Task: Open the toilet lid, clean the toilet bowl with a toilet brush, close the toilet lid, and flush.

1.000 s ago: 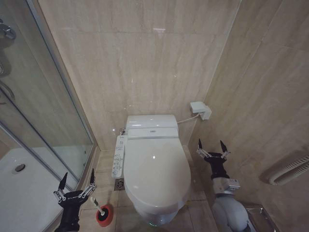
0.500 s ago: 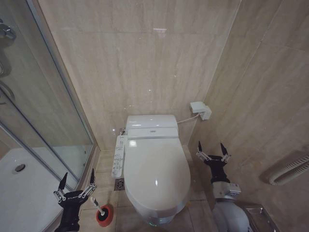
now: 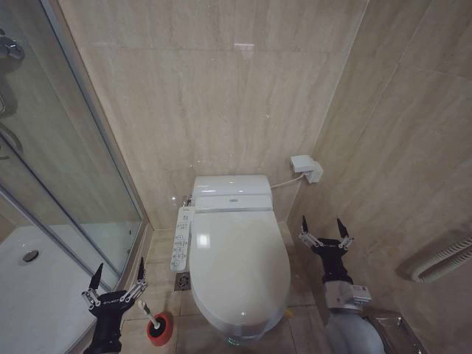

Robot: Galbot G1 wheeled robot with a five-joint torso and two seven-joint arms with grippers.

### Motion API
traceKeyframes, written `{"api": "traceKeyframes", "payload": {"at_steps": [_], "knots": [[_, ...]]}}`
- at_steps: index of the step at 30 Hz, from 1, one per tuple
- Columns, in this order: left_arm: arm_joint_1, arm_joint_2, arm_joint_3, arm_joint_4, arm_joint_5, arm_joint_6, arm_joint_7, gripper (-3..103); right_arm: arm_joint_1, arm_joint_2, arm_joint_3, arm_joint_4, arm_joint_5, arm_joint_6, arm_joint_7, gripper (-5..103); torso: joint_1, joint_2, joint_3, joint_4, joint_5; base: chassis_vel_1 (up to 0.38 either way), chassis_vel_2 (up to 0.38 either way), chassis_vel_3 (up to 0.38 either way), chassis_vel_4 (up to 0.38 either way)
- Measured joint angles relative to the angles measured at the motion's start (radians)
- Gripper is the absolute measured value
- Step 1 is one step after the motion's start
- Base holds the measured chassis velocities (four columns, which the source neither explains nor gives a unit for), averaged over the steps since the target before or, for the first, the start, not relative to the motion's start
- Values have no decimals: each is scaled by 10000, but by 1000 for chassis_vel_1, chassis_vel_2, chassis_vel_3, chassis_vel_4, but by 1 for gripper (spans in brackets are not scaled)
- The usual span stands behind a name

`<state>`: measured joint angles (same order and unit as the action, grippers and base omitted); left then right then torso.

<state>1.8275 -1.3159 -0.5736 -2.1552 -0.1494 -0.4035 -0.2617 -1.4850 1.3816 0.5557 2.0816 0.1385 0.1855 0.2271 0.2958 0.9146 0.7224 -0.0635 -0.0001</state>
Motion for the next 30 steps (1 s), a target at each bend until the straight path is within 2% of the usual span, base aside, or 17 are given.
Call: {"api": "traceKeyframes", "payload": {"at_steps": [30], "knots": [[0, 0, 0, 0, 0, 0, 0, 97, 243, -195, -184, -36, 206, -126, -480, 100, 0, -2, 0, 0, 1, 0, 0, 0, 0]]}}
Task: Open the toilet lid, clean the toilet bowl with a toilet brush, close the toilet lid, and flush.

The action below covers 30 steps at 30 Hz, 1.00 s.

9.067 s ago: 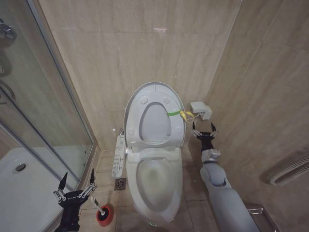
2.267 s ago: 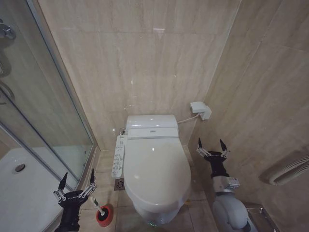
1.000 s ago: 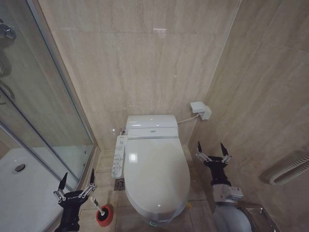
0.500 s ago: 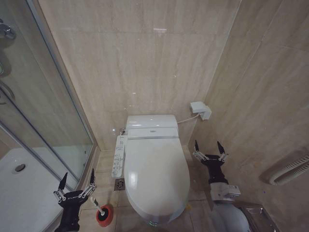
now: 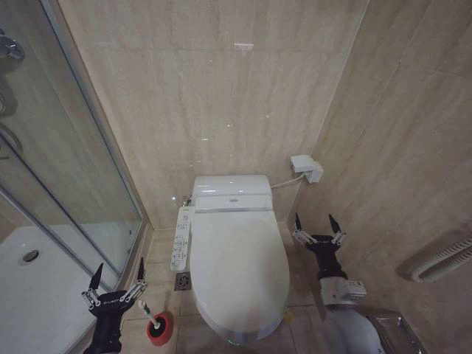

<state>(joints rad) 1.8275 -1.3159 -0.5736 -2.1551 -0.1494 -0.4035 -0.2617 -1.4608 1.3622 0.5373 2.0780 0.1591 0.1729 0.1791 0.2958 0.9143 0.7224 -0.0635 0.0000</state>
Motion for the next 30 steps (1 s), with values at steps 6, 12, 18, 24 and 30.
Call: {"api": "traceKeyframes", "payload": {"at_steps": [6, 12, 18, 24, 30], "knots": [[0, 0, 0, 0, 0, 0, 0, 97, -3, -43, 17, -6, 37, 0, -27, 100, 0, 0, 0, 0, 0, 0, 0, 0, 0], [0, 0, 0, 0, 0, 0, 0, 97, -9, -41, 9, -8, 32, -86, -11, 100, 0, 0, 0, 0, 0, 0, 0, 0, 0], [0, 0, 0, 0, 0, 0, 0, 97, -12, -37, 8, -6, 23, -96, -1, 100, 0, 0, 0, 0, 0, 0, 0, 0, 0], [0, 0, 0, 0, 0, 0, 0, 97, -13, -37, 9, -6, 17, -98, 4, 100, 0, 0, 0, 0, 0, 0, 0, 0, 0], [0, 0, 0, 0, 0, 0, 0, 97, -13, -36, 10, -5, 13, -98, 9, 100, 0, 0, 0, 0, 0, 0, 0, 0, 0]]}}
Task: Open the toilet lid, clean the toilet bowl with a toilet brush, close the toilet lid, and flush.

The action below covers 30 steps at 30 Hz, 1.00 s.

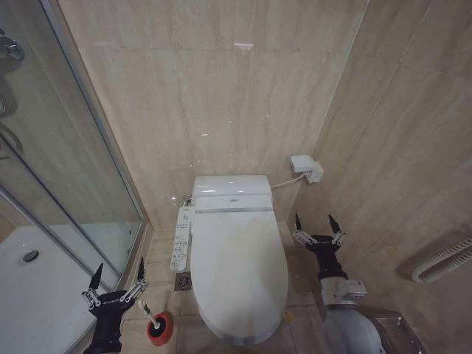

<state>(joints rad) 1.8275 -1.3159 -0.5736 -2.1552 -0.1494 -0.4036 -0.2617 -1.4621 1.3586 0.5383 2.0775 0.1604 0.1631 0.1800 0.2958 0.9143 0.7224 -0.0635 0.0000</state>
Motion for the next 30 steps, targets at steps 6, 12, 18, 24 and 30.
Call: {"api": "traceKeyframes", "payload": {"at_steps": [6, 12, 18, 24, 30], "knots": [[0, 0, 0, 0, 0, 0, 0, 97, 0, 0, 0, 0, -6, 0, 5, 100, 0, 0, 0, 0, 0, 0, 0, 0, 0], [0, 0, 0, 0, 0, 0, 0, 97, 0, 0, 0, 0, -10, 1, 9, 100, 0, 0, 0, 0, 0, 0, 0, 0, 0], [0, 0, 0, 0, 0, 0, 0, 97, 0, 1, 0, 0, -12, 3, 10, 100, 0, 0, 0, 0, 0, 0, 0, 0, 0], [0, 0, 0, 0, 0, 0, 0, 97, 0, 1, 0, 0, -12, 3, 10, 100, 0, 0, 0, 0, 0, 0, 0, 0, 0], [0, 0, 0, 0, 0, 0, 0, 97, 0, 1, 0, 0, -12, 3, 11, 100, 0, 0, 0, 0, 0, 0, 0, 0, 0]]}}
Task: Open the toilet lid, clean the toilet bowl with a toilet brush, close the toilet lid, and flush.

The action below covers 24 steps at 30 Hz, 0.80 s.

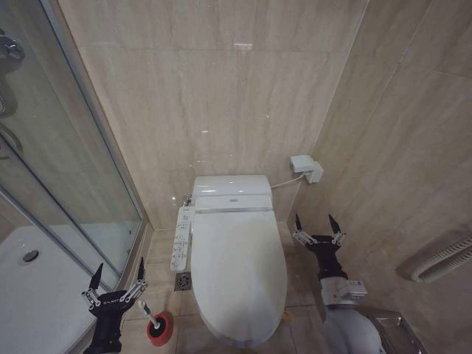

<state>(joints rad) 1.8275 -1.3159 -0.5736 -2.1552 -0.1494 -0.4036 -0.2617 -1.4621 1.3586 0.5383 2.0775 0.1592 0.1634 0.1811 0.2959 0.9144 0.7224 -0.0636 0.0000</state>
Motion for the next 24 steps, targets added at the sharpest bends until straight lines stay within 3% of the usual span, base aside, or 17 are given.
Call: {"api": "traceKeyframes", "payload": {"at_steps": [24], "knots": [[0, 0, 0, 0, 0, 0, 0, 97, 0, 0, 0, 0, 0, 0, 0, 100, 0, 2, 0, 0, 0, 0, 0, 0, 0]]}}
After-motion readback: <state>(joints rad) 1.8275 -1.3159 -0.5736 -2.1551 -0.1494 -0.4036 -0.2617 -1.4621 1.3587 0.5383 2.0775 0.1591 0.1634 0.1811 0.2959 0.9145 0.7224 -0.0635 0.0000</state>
